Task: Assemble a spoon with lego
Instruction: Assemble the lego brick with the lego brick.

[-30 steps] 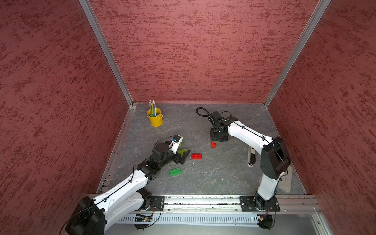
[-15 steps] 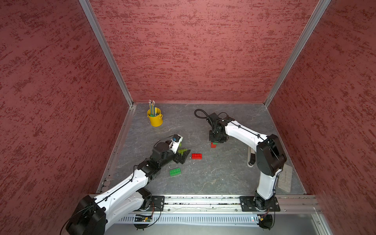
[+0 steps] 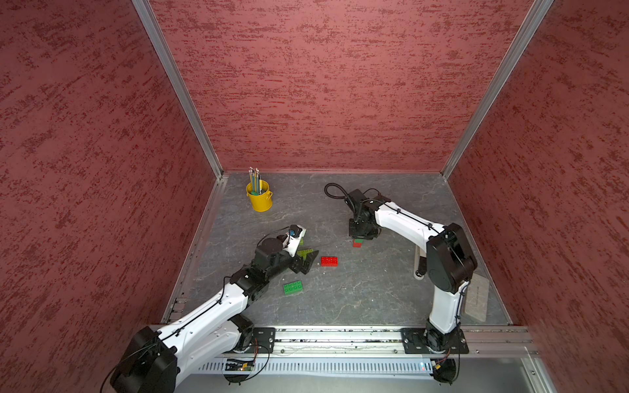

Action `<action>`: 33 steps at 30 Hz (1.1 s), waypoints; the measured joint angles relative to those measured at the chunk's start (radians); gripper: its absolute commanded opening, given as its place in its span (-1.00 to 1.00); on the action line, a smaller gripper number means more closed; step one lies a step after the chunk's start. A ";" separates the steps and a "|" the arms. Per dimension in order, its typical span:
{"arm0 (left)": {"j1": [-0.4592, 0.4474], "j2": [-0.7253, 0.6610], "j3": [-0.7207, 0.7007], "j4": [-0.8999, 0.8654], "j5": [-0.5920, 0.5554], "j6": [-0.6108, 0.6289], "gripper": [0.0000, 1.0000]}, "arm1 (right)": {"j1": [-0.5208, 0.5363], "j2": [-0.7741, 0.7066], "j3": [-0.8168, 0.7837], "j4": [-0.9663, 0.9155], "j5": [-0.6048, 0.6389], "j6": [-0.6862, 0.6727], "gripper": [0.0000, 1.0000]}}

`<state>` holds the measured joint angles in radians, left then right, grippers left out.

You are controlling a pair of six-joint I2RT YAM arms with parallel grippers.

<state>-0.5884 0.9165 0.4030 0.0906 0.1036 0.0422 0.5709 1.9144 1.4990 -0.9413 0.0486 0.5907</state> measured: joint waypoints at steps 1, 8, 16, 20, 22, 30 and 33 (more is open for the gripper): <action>0.000 0.000 0.000 0.000 0.000 0.000 0.99 | 0.000 0.002 0.000 0.002 0.000 -0.001 -0.52; 0.000 0.001 0.000 0.000 0.000 -0.001 0.99 | 0.000 0.002 0.000 0.004 0.000 0.004 -0.52; 0.000 0.001 0.000 0.000 0.000 -0.001 0.99 | 0.014 0.006 -0.012 0.023 0.020 0.005 -0.52; 0.000 0.000 0.000 0.000 -0.001 -0.002 0.99 | 0.018 0.007 -0.013 0.027 0.024 0.004 -0.33; 0.000 0.000 0.000 0.000 -0.001 -0.003 0.99 | 0.018 0.008 -0.010 0.025 0.024 0.003 -0.13; 0.000 -0.002 0.000 -0.006 -0.008 -0.003 0.99 | 0.018 0.060 -0.009 0.005 0.019 0.005 0.23; 0.000 -0.008 0.000 -0.012 -0.008 -0.003 0.99 | 0.018 0.056 -0.003 0.000 0.019 0.005 0.34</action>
<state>-0.5884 0.9081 0.4030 0.0788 0.0952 0.0395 0.5884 1.9709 1.4960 -0.9413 0.0673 0.5957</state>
